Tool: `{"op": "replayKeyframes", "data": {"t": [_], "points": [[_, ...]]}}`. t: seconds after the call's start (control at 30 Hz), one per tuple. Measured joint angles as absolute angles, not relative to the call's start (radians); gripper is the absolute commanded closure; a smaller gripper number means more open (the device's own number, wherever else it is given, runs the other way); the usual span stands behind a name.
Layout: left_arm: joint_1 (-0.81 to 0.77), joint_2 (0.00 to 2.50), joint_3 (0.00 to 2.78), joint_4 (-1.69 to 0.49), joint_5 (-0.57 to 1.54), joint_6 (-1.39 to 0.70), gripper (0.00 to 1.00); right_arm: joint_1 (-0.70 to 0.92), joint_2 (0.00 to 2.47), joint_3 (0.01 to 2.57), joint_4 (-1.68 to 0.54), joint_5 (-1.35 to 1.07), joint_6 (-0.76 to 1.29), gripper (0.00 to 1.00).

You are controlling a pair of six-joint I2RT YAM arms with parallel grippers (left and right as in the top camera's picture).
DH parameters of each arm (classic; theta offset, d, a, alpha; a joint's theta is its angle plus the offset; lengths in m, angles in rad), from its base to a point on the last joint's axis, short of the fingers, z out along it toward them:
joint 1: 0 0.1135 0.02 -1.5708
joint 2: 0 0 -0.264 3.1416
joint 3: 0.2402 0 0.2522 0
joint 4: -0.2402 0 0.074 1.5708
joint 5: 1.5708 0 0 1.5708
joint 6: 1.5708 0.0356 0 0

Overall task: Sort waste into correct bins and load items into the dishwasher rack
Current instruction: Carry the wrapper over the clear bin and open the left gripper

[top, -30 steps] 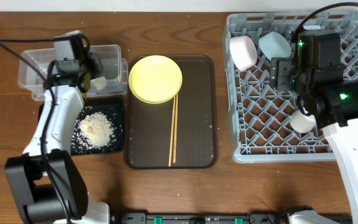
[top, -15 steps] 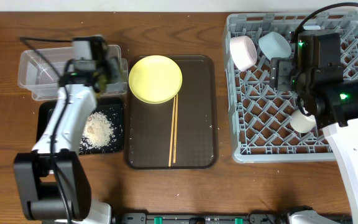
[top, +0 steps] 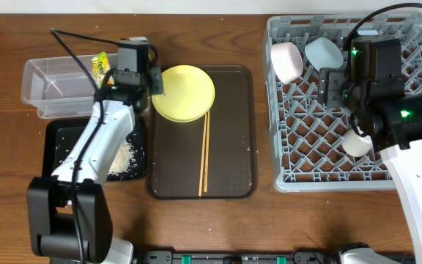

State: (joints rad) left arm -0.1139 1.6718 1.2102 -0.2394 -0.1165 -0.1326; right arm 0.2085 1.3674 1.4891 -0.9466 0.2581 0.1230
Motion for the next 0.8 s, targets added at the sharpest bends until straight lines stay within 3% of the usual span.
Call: {"op": "replayKeyframes", "data": {"t": [0.5,0.8], "points": [[0.085,1.765,1.210,-0.123,-0.181,-0.131,0.76,0.209,1.367,1.489,-0.946,0.258,0.123,0.18],[0.093,1.837,1.210,-0.104,-0.183,-0.130,0.62,0.208,1.367,1.489,-0.953,0.258,0.123,0.17]]}}
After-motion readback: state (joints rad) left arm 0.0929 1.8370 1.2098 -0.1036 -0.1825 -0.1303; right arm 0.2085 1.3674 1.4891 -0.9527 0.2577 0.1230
